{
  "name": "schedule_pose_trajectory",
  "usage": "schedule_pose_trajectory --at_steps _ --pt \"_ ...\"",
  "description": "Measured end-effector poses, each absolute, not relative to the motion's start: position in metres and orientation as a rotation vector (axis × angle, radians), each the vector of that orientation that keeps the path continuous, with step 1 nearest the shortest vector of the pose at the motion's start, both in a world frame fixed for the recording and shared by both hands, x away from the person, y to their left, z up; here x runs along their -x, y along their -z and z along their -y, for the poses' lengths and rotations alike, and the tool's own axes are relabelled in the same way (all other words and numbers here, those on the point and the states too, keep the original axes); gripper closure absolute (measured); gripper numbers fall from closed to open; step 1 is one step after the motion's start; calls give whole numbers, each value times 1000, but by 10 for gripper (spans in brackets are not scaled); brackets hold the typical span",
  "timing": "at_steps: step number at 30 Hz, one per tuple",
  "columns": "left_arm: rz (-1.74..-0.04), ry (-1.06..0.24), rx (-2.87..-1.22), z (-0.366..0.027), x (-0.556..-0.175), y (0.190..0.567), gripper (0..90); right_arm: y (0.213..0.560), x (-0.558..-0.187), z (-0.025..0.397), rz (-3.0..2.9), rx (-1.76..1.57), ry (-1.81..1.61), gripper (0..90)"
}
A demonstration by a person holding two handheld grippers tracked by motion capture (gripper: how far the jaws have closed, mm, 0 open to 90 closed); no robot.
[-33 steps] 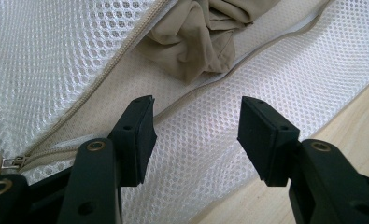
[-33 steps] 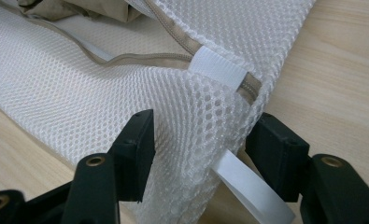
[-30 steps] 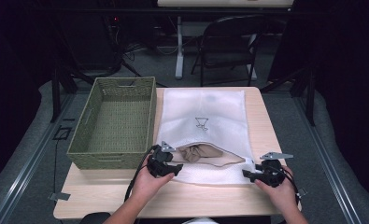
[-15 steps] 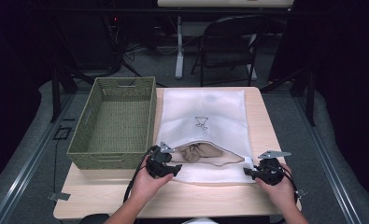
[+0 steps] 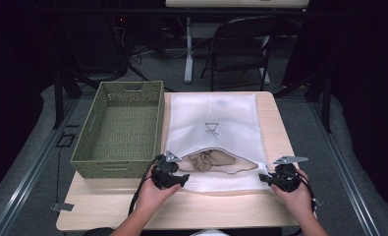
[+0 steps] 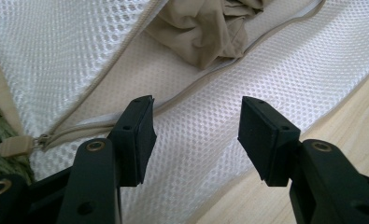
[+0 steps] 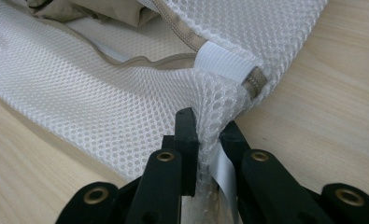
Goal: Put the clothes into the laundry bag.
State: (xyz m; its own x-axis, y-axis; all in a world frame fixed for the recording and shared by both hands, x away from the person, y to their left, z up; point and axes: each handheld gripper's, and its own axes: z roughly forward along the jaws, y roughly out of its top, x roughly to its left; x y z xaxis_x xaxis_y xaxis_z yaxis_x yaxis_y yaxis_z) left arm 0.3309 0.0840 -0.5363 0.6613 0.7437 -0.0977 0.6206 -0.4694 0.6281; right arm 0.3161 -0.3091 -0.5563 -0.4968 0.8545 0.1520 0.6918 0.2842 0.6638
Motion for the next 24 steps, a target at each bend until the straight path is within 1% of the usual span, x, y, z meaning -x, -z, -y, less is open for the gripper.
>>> schedule_pose_trajectory --at_steps 12,24 --pt "-1082 -250 -2228 -91 -327 538 448 554 -326 317 -2274 -1432 -988 822" --pt "-1154 -253 -2218 -98 -320 539 403 554 -337 324 -2265 -1454 -957 822"
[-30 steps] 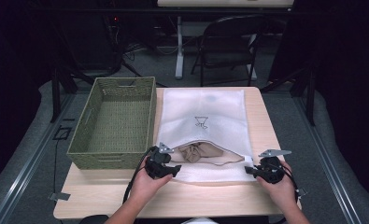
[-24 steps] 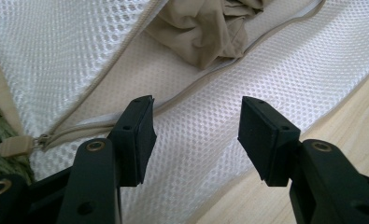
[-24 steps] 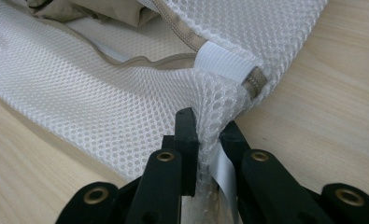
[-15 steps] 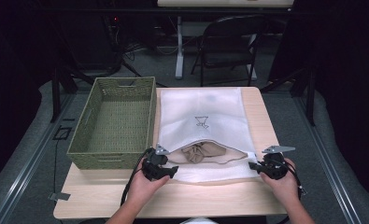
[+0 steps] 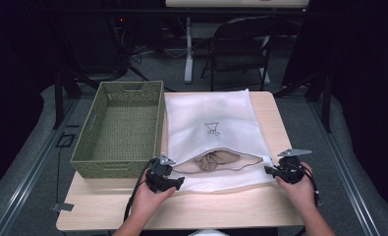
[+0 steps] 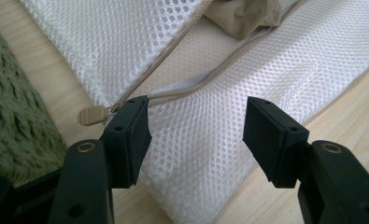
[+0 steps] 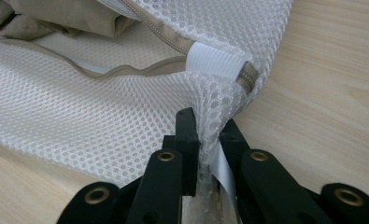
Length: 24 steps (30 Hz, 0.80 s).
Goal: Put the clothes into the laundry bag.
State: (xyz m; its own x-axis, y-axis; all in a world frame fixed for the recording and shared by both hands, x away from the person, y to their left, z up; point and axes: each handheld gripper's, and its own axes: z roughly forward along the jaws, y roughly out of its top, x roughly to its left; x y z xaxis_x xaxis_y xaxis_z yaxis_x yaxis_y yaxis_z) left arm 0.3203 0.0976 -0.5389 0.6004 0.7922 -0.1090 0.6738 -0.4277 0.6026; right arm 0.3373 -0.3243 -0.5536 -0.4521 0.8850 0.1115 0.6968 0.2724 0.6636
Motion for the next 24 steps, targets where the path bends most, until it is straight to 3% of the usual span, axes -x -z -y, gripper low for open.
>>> schedule_pose_trajectory --at_steps 24 --pt "-1243 -106 -2245 -113 -317 559 339 556 -338 322 -2270 -1450 -940 820"
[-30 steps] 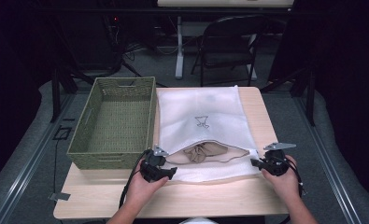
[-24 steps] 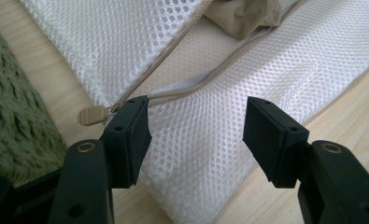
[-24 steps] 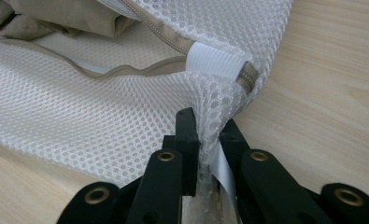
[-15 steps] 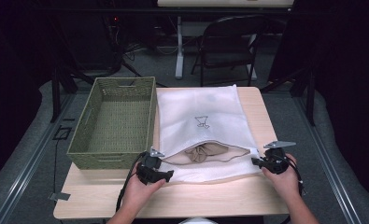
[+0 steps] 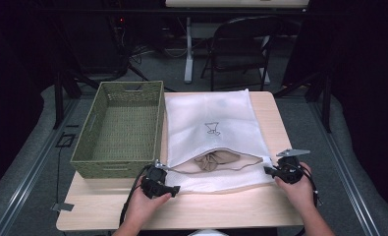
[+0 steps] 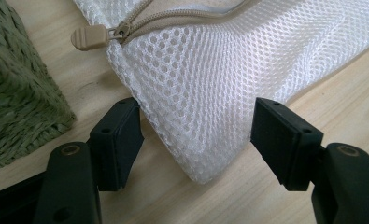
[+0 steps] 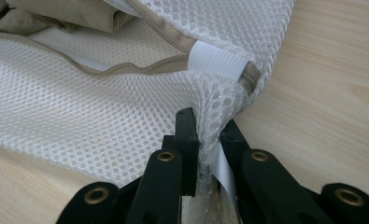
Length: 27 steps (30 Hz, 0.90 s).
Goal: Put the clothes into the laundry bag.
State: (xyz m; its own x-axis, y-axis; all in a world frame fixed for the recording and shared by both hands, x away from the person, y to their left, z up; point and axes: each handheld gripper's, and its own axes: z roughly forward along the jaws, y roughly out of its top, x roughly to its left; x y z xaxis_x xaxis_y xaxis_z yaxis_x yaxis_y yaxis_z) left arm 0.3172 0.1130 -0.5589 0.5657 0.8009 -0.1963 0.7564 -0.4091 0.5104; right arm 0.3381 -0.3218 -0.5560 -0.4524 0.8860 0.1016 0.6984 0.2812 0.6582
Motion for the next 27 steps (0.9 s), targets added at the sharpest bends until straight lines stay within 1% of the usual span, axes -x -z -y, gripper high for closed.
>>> schedule_pose_trajectory --at_steps 11,15,17,21,27 --pt "-1248 -114 -2244 -109 -322 563 358 556 -337 321 -2274 -1443 -941 819" --pt "-1249 -115 -2233 -107 -323 563 379 556 -337 320 -2274 -1441 -935 819" --pt "-1246 -126 -2231 -107 -323 562 408 557 -336 319 -2272 -1441 -938 820" --pt "-1240 -152 -2231 -106 -323 560 508 557 -335 318 -2282 -1433 -930 820" --pt "-1217 -203 -2251 -101 -324 559 625 557 -333 317 -2291 -1426 -936 820"
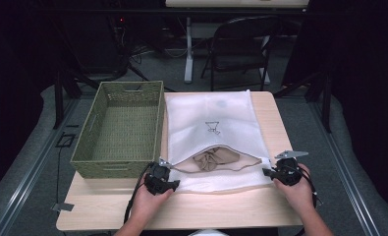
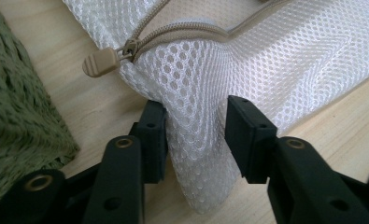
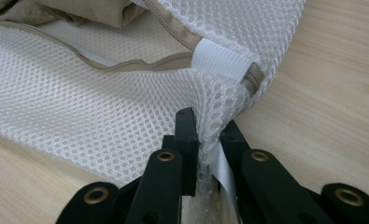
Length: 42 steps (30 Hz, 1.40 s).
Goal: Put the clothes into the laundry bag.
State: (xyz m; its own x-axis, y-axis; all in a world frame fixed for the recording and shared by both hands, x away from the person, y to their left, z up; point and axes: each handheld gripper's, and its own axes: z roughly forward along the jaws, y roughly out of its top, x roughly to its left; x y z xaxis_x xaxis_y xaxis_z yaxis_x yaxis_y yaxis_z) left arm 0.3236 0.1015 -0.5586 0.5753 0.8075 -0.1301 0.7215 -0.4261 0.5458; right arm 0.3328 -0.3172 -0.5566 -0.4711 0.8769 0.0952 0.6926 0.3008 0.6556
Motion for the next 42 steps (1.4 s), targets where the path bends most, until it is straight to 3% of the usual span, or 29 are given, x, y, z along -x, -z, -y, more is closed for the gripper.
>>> schedule_pose_trajectory --at_steps 15,42 --pt "-1170 -240 -2275 -100 -328 549 803 550 -329 313 -2339 -1380 -922 821" --pt "-1096 -211 -2389 -87 -343 511 825 517 -336 305 -2432 -1316 -901 825"
